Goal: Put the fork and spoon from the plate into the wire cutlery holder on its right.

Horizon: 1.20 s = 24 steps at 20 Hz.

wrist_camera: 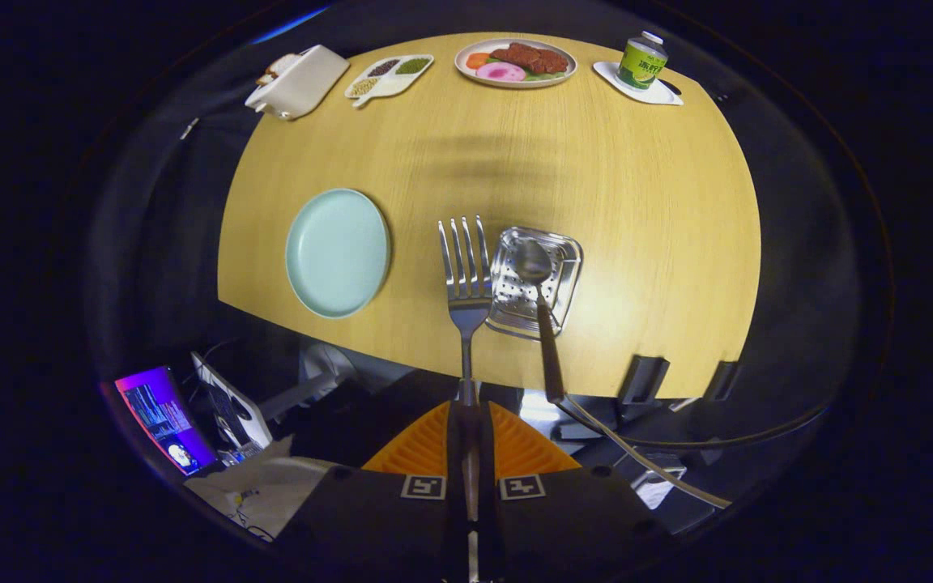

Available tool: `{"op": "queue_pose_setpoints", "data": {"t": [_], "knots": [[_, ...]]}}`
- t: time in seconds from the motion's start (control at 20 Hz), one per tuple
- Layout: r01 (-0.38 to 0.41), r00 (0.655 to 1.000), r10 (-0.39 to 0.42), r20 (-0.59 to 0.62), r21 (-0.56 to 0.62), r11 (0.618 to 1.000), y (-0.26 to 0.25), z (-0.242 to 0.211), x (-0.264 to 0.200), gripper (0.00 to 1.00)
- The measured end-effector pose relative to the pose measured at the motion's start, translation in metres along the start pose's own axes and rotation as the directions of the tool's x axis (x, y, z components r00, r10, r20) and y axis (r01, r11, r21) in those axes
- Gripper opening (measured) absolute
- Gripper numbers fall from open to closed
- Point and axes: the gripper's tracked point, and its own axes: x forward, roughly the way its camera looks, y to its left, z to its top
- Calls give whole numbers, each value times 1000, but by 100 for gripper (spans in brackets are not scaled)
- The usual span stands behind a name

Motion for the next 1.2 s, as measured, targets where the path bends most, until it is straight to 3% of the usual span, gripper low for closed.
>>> {"op": "queue_pose_setpoints", "data": {"t": [0.25,0.6,0.75,0.95,1.2], "knots": [[72,984,-80,-159,-61,996,-40,-3,10,9],[82,919,-132,-370,-149,986,-56,7,28,9],[63,906,-113,-407,-136,989,-49,17,38,9],[94,885,-145,-443,-134,987,-57,27,39,9],[98,902,-130,-413,-98,990,-60,37,47,12]]}}
